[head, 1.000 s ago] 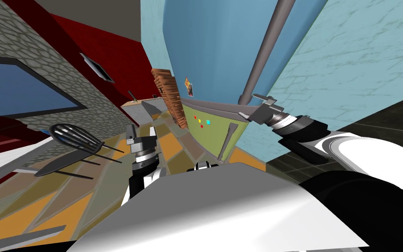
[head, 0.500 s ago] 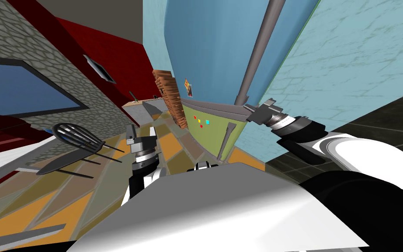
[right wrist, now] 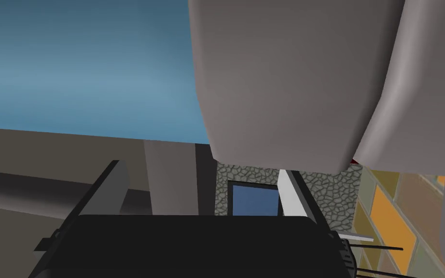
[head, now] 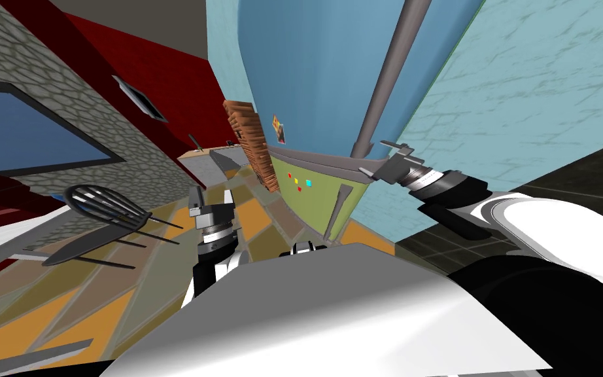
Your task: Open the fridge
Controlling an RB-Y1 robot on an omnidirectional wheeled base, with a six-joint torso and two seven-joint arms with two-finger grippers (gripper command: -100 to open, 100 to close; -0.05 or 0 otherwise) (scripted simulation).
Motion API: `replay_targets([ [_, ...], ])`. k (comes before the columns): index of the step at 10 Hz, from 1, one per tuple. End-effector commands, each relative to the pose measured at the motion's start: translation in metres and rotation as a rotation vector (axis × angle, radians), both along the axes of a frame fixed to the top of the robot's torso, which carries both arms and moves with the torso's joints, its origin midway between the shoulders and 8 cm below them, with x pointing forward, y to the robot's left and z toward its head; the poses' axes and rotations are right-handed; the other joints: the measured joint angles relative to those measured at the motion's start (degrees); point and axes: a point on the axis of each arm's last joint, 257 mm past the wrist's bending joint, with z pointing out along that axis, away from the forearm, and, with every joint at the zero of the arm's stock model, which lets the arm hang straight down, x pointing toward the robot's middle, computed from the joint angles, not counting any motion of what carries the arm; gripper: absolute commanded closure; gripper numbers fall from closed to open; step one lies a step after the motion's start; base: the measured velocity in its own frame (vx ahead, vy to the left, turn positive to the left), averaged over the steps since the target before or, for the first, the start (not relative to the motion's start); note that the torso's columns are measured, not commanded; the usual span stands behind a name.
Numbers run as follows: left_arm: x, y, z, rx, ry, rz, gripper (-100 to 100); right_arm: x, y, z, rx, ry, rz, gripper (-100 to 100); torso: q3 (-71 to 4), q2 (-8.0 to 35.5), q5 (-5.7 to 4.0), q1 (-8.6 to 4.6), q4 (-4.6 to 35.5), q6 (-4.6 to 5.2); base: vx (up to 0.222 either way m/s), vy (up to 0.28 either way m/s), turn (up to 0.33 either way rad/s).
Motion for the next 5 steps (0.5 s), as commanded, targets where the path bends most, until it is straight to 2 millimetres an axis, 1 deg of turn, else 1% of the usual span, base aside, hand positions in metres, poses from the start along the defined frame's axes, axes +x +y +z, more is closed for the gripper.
replay_targets([
  [1, 0.000, 0.000, 0.000, 0.000, 0.000, 0.000, 0, -0.002, 0.011, 0.008, -0.011, 0.021, 0.045, -100, 0.02, 0.02, 0.00, 0.03, 0.00, 0.00, 0.015, -0.061, -0.018],
  [2, 0.000, 0.000, 0.000, 0.000, 0.000, 0.000, 0, -0.004, 0.017, 0.011, -0.021, 0.029, 0.064, -100, 0.02, 0.02, 0.00, 0.02, 0.00, 0.01, 0.016, -0.064, -0.028],
  [5, 0.000, 0.000, 0.000, 0.000, 0.000, 0.000, 0, -0.004, 0.025, 0.016, -0.032, 0.052, 0.098, -100, -0.04, -0.07, 0.01, 0.07, -0.04, 0.01, 0.030, -0.047, -0.019],
])
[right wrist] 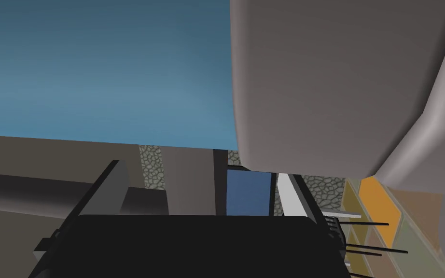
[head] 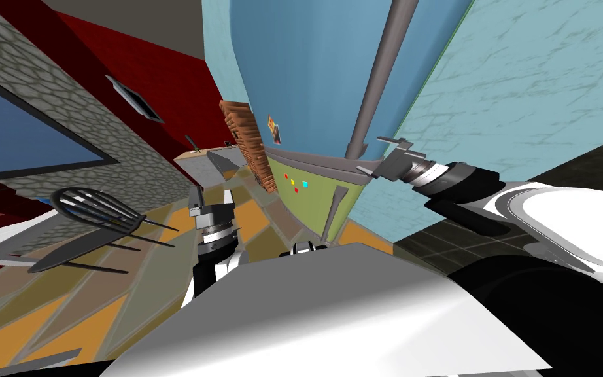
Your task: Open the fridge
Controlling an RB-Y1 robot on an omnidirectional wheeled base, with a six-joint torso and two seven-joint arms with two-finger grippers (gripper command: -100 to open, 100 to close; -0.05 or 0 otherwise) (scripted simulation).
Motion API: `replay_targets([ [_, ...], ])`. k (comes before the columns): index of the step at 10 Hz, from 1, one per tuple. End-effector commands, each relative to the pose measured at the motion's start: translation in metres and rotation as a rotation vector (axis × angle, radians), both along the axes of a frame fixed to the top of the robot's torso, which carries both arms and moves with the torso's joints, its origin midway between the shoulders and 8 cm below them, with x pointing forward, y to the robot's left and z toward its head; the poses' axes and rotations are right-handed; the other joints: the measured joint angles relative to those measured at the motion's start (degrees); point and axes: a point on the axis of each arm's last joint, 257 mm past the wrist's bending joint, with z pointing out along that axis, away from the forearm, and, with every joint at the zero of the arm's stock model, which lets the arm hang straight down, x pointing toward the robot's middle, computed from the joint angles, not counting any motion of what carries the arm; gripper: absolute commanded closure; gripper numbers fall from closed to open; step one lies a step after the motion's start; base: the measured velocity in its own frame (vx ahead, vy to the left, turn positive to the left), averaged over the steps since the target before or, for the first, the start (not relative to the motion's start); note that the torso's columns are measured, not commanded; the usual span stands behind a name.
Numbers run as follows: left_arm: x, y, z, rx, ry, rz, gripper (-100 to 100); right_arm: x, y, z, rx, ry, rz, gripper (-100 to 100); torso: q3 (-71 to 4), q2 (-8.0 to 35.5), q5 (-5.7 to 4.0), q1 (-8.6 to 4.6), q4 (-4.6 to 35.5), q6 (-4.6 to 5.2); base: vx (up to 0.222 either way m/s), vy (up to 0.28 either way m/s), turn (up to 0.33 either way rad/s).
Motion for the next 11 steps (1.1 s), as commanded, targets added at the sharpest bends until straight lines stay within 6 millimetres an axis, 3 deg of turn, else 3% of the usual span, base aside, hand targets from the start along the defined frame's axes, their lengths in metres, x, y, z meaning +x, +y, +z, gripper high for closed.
replay_targets([
  [1, 0.000, 0.000, 0.000, 0.000, 0.000, 0.000, 0, -0.001, 0.008, 0.006, -0.007, 0.025, 0.034, -100, 0.00, 0.01, 0.01, 0.02, 0.01, -0.01, 0.024, -0.035, -0.028],
  [7, 0.000, 0.000, 0.000, 0.000, 0.000, 0.000, 0, -0.010, 0.042, 0.013, -0.094, 0.065, 0.122, -100, -0.05, -0.05, -0.03, -0.13, 0.01, 0.01, 0.023, -0.047, -0.020],
  [10, 0.000, 0.000, 0.000, 0.000, 0.000, 0.000, 0, -0.009, 0.041, 0.015, -0.091, 0.068, 0.124, -100, -0.23, -0.32, 0.04, 0.12, -0.09, -0.04, 0.033, 0.022, -0.019],
  [11, 0.000, 0.000, 0.000, 0.000, 0.000, 0.000, 0, -0.009, 0.041, 0.015, -0.090, 0.070, 0.125, 100, -0.19, -0.22, 0.03, 0.03, -0.10, -0.07, -0.005, 0.005, -0.002],
])
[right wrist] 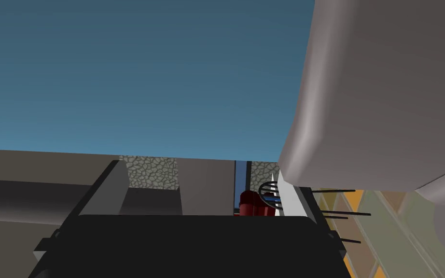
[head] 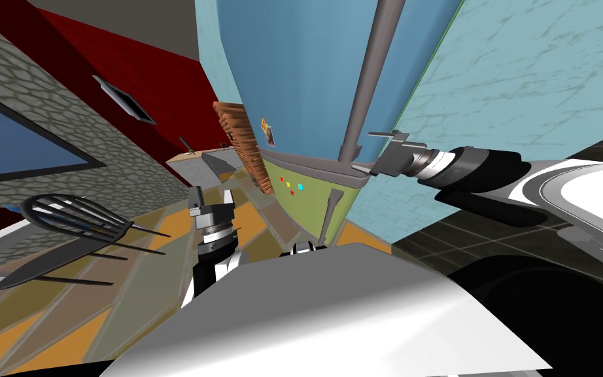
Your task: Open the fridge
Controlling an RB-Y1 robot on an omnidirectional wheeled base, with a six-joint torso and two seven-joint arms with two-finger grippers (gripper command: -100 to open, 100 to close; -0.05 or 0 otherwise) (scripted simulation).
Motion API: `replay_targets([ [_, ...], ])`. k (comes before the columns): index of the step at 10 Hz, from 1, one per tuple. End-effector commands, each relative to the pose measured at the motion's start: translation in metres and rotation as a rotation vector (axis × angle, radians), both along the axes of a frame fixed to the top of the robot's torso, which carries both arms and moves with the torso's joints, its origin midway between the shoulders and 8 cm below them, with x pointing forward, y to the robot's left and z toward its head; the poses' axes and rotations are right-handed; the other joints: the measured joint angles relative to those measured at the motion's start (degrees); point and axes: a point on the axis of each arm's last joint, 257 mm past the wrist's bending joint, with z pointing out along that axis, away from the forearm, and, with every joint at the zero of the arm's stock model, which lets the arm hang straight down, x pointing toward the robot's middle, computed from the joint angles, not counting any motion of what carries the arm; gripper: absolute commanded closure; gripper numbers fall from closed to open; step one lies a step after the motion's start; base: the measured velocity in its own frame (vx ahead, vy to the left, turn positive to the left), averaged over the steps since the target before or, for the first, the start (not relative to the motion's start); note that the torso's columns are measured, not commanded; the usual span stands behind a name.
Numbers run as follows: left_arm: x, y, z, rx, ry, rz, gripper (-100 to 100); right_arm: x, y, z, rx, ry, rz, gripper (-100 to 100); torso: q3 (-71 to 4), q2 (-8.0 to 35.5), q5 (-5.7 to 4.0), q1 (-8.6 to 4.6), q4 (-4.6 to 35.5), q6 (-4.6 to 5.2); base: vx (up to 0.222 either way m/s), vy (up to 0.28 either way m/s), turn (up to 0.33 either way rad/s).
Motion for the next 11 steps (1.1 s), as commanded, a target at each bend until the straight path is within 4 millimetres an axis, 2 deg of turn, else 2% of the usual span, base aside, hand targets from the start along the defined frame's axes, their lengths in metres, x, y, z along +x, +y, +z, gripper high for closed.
replay_targets([
  [1, 0.000, 0.000, 0.000, 0.000, 0.000, 0.000, 0, 0.005, -0.011, 0.000, 0.000, 0.001, -0.027, 100, 0.10, 0.13, -0.05, -0.12, 0.06, 0.02, -0.070, 0.170, -0.069],
  [2, 0.000, 0.000, 0.000, 0.000, 0.000, 0.000, 0, 0.005, -0.011, 0.000, 0.000, 0.001, -0.027, 100, 0.28, 0.35, -0.03, 0.29, 0.04, 0.08, -0.076, 0.261, -0.062],
  [3, 0.000, 0.000, 0.000, 0.000, 0.000, 0.000, 0, 0.009, -0.023, 0.001, 0.001, 0.000, -0.055, 100, 0.29, 0.28, 0.06, 0.47, -0.01, -0.01, -0.060, 0.281, -0.084],
  [4, 0.000, 0.000, 0.000, -0.001, 0.000, 0.000, 0, 0.009, -0.023, 0.001, 0.001, 0.000, -0.055, 100, 0.12, 0.10, 0.11, 0.40, 0.01, -0.03, -0.084, 0.291, -0.062],
  [5, 0.000, 0.000, 0.000, -0.001, 0.000, 0.000, 0, 0.014, -0.035, 0.002, 0.002, 0.000, -0.083, 100, -0.01, -0.02, 0.15, 0.35, -0.02, -0.16, -0.079, 0.310, -0.080],
  [6, 0.000, 0.000, 0.000, -0.001, 0.000, 0.000, 0, 0.014, -0.035, 0.002, 0.002, 0.000, -0.083, 100, -0.12, -0.16, 0.16, 0.35, -0.03, -0.15, -0.080, 0.261, -0.059],
  [7, 0.000, 0.000, 0.000, 0.000, 0.000, 0.000, 0, 0.017, -0.046, 0.002, 0.002, -0.001, -0.111, 100, -0.23, -0.25, 0.20, 0.24, -0.04, -0.27, -0.106, 0.287, -0.058],
  [8, 0.000, 0.000, 0.000, -0.001, 0.000, 0.000, 0, 0.017, -0.046, 0.002, 0.002, -0.001, -0.111, 100, -0.22, -0.25, 0.20, 0.39, -0.05, -0.24, -0.089, 0.241, -0.048],
  [9, 0.000, 0.000, 0.000, 0.000, 0.000, 0.000, 0, 0.021, -0.058, 0.003, 0.002, -0.002, -0.139, 100, -0.24, -0.27, 0.23, 0.27, -0.01, -0.26, -0.073, 0.271, -0.067],
  [10, 0.000, 0.000, 0.000, 0.000, 0.000, 0.000, 0, 0.021, -0.058, 0.003, 0.002, -0.002, -0.139, 100, -0.24, -0.28, 0.23, 0.42, -0.03, -0.23, -0.074, 0.277, -0.056],
  [11, 0.000, 0.000, 0.000, 0.000, 0.000, 0.000, 0, 0.024, -0.071, 0.003, 0.002, -0.002, -0.167, 100, -0.24, -0.26, 0.28, 0.47, -0.02, -0.30, -0.103, 0.355, -0.064],
])
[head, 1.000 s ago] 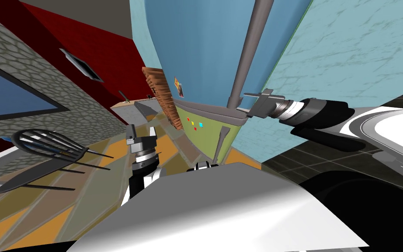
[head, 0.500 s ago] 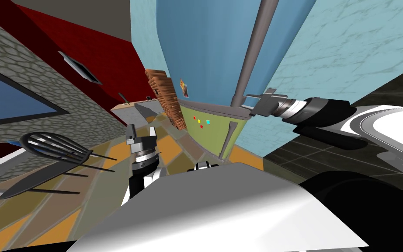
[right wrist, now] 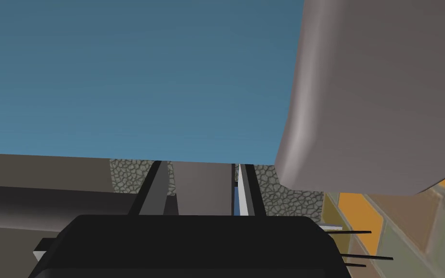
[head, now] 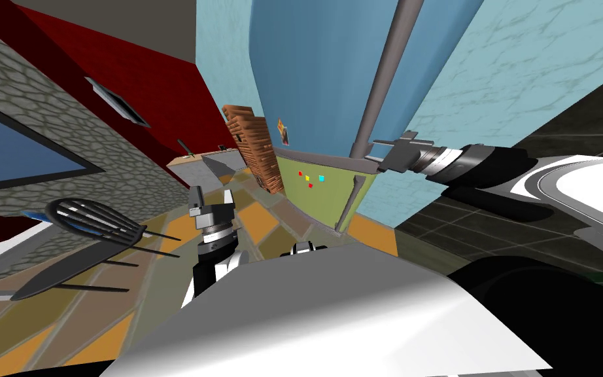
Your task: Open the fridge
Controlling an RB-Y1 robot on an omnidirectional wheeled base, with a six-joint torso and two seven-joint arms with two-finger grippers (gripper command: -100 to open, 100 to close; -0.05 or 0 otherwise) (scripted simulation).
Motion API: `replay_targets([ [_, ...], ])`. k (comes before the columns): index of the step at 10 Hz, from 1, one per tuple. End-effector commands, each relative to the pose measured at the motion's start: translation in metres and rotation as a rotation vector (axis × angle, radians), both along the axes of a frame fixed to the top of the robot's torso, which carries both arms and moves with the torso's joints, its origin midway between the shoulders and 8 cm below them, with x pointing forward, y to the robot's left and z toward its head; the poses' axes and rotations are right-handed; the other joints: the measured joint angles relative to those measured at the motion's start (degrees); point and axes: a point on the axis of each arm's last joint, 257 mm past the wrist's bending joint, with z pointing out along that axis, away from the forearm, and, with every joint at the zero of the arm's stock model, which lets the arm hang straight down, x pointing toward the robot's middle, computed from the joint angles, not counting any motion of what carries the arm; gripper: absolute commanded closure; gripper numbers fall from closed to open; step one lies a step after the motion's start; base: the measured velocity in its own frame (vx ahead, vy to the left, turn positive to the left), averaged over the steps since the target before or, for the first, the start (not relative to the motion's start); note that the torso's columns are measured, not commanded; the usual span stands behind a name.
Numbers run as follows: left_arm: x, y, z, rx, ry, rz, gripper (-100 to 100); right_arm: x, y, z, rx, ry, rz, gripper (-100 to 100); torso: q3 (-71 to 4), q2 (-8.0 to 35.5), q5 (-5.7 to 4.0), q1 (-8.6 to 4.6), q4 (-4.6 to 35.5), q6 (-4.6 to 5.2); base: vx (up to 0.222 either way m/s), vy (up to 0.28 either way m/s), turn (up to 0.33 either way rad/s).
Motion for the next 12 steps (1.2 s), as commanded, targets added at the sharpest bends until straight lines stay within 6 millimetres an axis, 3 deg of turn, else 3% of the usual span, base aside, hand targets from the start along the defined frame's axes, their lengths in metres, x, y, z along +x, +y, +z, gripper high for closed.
replay_targets([
  [1, 0.000, 0.000, 0.000, 0.000, 0.000, 0.000, 0, 0.004, -0.013, 0.003, 0.000, -0.008, -0.031, 100, 0.06, 0.05, 0.01, 0.24, -0.04, 0.02, -0.111, 0.315, -0.055],
  [3, 0.000, 0.000, 0.000, 0.000, 0.000, 0.000, 0, 0.010, -0.038, 0.004, -0.001, -0.010, -0.086, 100, 0.08, 0.11, -0.03, 0.02, -0.01, 0.05, -0.105, 0.373, -0.086],
  [6, 0.000, 0.000, 0.000, 0.000, 0.000, 0.000, 0, 0.012, -0.050, 0.005, -0.002, -0.010, -0.114, 100, -0.03, 0.01, 0.02, -0.11, 0.06, -0.01, -0.078, 0.303, -0.057],
  [7, 0.000, 0.000, 0.000, 0.000, 0.000, 0.000, 0, 0.014, -0.062, 0.005, -0.003, -0.011, -0.142, 100, 0.04, 0.13, 0.00, -0.28, 0.11, 0.00, -0.140, 0.227, -0.044],
  [9, 0.000, 0.000, 0.000, 0.000, 0.000, 0.000, 0, 0.015, -0.060, 0.003, -0.003, -0.006, -0.138, 100, 0.47, 0.62, -0.19, -0.42, 0.22, 0.31, -0.103, 0.162, -0.007],
  [10, 0.000, 0.000, 0.000, 0.000, 0.000, 0.000, 0, 0.016, -0.070, 0.001, -0.003, -0.002, -0.161, 100, 0.47, 0.59, -0.26, -0.81, 0.30, 0.40, 0.004, 0.200, -0.084],
  [12, 0.000, 0.000, 0.000, 0.000, 0.000, 0.000, 0, 0.017, -0.080, 0.002, -0.002, -0.004, -0.185, 100, 0.45, 0.48, -0.28, -0.30, 0.11, 0.37, 0.011, 0.307, -0.098],
])
